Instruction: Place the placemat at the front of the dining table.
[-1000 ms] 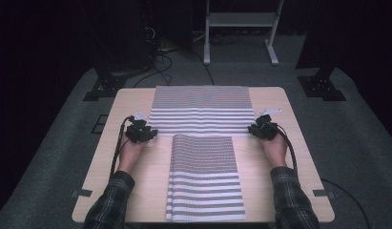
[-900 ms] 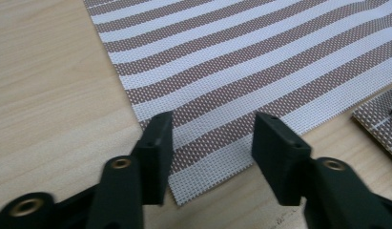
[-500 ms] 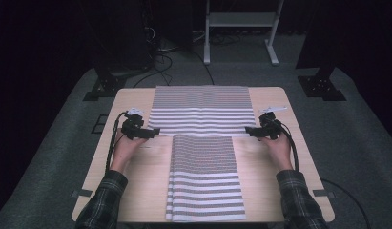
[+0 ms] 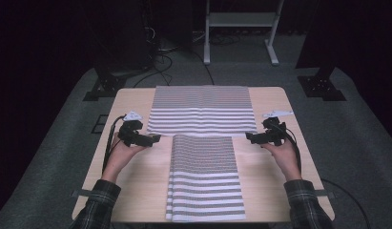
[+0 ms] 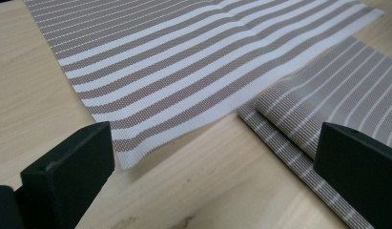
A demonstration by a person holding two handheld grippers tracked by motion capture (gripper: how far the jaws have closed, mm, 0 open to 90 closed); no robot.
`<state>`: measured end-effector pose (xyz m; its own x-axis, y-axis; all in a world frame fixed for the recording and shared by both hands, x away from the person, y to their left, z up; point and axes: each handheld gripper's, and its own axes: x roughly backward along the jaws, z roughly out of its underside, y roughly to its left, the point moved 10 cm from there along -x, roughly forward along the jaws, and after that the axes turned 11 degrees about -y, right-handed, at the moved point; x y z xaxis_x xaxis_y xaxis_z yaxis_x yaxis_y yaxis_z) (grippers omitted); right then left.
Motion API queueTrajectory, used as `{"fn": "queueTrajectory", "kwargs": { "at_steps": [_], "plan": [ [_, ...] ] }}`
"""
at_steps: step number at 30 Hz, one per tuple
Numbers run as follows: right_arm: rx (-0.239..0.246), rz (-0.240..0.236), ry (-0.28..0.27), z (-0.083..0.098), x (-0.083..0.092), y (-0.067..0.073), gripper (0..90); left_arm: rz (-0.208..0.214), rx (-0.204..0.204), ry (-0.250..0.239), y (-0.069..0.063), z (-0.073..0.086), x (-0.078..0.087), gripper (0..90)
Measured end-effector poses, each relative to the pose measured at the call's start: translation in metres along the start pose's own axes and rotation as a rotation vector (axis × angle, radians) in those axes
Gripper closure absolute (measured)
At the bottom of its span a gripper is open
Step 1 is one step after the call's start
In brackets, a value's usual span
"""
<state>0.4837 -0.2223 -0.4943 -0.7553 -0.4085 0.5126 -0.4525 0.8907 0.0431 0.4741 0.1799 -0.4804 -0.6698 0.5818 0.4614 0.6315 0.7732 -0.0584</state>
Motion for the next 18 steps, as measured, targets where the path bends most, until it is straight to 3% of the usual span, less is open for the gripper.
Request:
{"fn": "queueTrajectory", "kwargs": {
  "at_steps": [8,18],
  "plan": [
    [0.020,-0.010,-0.027,0.016,0.035,0.010,0.0,0.020,-0.018,-0.016,-0.018,0.014,0.033,0.0],
    [0.037,-0.024,-0.060,0.033,0.063,0.018,0.0,0.030,-0.018,-0.045,-0.031,0.032,0.064,0.0]
  ]
}}
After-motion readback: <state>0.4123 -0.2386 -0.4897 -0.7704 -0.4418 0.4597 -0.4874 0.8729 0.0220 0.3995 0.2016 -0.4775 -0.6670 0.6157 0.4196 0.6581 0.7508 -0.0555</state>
